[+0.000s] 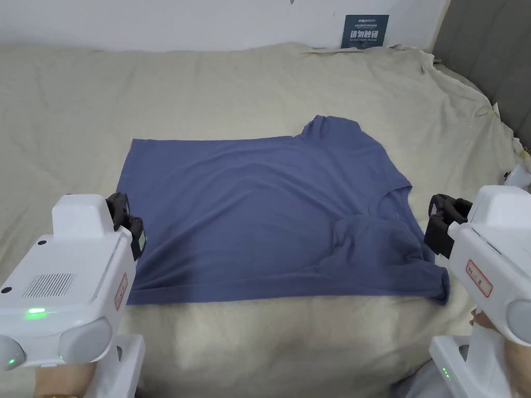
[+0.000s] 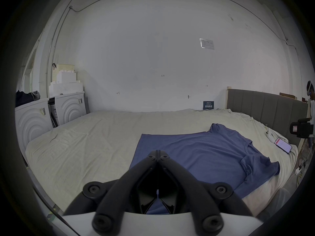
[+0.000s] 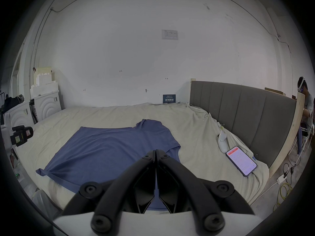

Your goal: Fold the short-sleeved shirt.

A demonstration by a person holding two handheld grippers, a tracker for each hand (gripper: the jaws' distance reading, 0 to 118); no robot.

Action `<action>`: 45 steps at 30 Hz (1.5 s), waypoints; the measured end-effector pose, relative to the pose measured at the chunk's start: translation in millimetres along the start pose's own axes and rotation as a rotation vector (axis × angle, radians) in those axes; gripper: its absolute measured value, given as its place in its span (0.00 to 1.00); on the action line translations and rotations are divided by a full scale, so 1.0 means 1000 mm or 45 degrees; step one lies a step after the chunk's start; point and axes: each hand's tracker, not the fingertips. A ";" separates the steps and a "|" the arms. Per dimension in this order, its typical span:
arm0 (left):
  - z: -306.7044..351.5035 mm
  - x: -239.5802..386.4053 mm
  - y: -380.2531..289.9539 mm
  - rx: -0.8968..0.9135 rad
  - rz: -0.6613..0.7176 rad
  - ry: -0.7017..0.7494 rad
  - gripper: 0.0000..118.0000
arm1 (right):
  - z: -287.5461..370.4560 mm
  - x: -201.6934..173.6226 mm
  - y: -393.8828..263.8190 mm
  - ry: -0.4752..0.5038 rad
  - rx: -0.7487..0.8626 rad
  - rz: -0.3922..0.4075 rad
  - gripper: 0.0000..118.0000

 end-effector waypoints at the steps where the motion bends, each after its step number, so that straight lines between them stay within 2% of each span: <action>1: 0.000 0.000 0.000 -0.001 0.000 -0.003 0.00 | -0.004 0.003 0.002 -0.006 -0.036 -0.002 0.00; 4: 0.002 0.001 0.001 -0.001 0.002 0.000 0.00 | -0.018 0.012 0.008 -0.005 -0.176 -0.014 0.01; 5: 0.001 0.000 0.001 -0.001 0.010 0.000 0.00 | -0.024 0.015 0.009 0.011 -0.261 -0.013 0.04; 6: 0.001 0.000 0.001 -0.001 0.016 -0.001 0.00 | -0.030 0.018 0.009 0.015 -0.304 -0.036 0.15; 7: 0.001 -0.001 0.000 -0.001 0.020 0.001 0.00 | -0.036 0.022 0.007 0.048 -0.334 -0.047 0.43; 8: 0.000 -0.001 0.000 -0.001 0.021 0.004 0.00 | -0.041 0.024 0.006 0.060 -0.394 -0.034 0.65; 9: 0.000 -0.001 0.000 -0.003 0.022 0.004 0.00 | -0.045 0.025 0.003 0.051 -0.422 -0.025 0.80; 10: 0.000 -0.001 0.000 -0.004 0.022 0.002 0.00 | -0.049 0.026 0.000 0.045 -0.426 -0.017 0.84; 12: 0.001 0.000 0.000 -0.008 0.017 0.000 0.00 | -0.058 0.029 -0.007 0.009 -0.529 0.006 0.85; 14: 0.000 0.001 -0.001 -0.014 0.007 0.006 0.00 | -0.070 0.033 -0.016 -0.036 -0.643 0.003 0.85; 17: -0.001 0.001 0.000 -0.020 0.012 0.003 0.00 | -0.086 0.043 -0.035 -0.037 -0.764 -0.046 0.85; 21: -0.002 0.001 0.000 -0.022 0.007 0.005 0.00 | -0.096 0.054 -0.056 -0.069 -0.845 -0.122 0.83; 23: -0.002 0.001 0.001 -0.023 0.001 0.006 0.00 | -0.097 0.057 -0.062 -0.065 -0.849 -0.136 0.73; 24: -0.002 0.001 0.000 -0.024 -0.002 0.007 0.00 | -0.096 0.058 -0.064 -0.065 -0.851 -0.139 0.65; 25: -0.003 0.001 0.000 -0.027 -0.003 0.008 0.00 | -0.096 0.059 -0.066 -0.062 -0.855 -0.144 0.48; 26: -0.003 0.001 0.001 -0.030 -0.002 0.008 0.00 | -0.096 0.058 -0.068 -0.063 -0.855 -0.149 0.38; 27: -0.003 0.002 0.002 -0.034 0.000 0.007 0.00 | -0.097 0.058 -0.070 -0.057 -0.859 -0.153 0.34; 28: -0.003 0.002 0.002 -0.036 0.001 0.008 0.00 | -0.097 0.059 -0.071 -0.049 -0.862 -0.160 0.34; 30: -0.002 0.004 0.003 -0.042 0.001 0.010 0.00 | -0.097 0.060 -0.073 -0.041 -0.861 -0.172 0.09; 31: 0.000 0.005 0.004 -0.046 0.002 0.014 0.00 | -0.096 0.061 -0.074 -0.028 -0.852 -0.199 0.04; 34: -0.003 0.003 0.007 -0.073 0.025 0.027 0.00 | -0.094 0.062 -0.073 -0.021 -0.835 -0.211 0.03; 35: -0.006 0.001 0.008 -0.091 0.035 0.031 0.03 | -0.092 0.062 -0.071 -0.019 -0.829 -0.201 0.03; 36: -0.008 -0.002 0.010 -0.109 0.050 0.036 0.10 | -0.090 0.061 -0.068 -0.014 -0.821 -0.194 0.03; 37: -0.011 -0.006 0.013 -0.145 0.067 0.038 0.28 | -0.088 0.061 -0.066 -0.012 -0.815 -0.193 0.04; 40: -0.023 -0.020 0.025 -0.287 0.120 0.047 0.95 | -0.083 0.061 -0.060 -0.002 -0.791 -0.193 0.04; 41: -0.027 -0.025 0.028 -0.326 0.127 0.071 1.00 | -0.082 0.061 -0.058 0.002 -0.788 -0.193 0.03; 45: -0.035 -0.052 0.037 -0.398 0.134 0.101 1.00 | -0.081 0.060 -0.055 0.008 -0.778 -0.186 0.04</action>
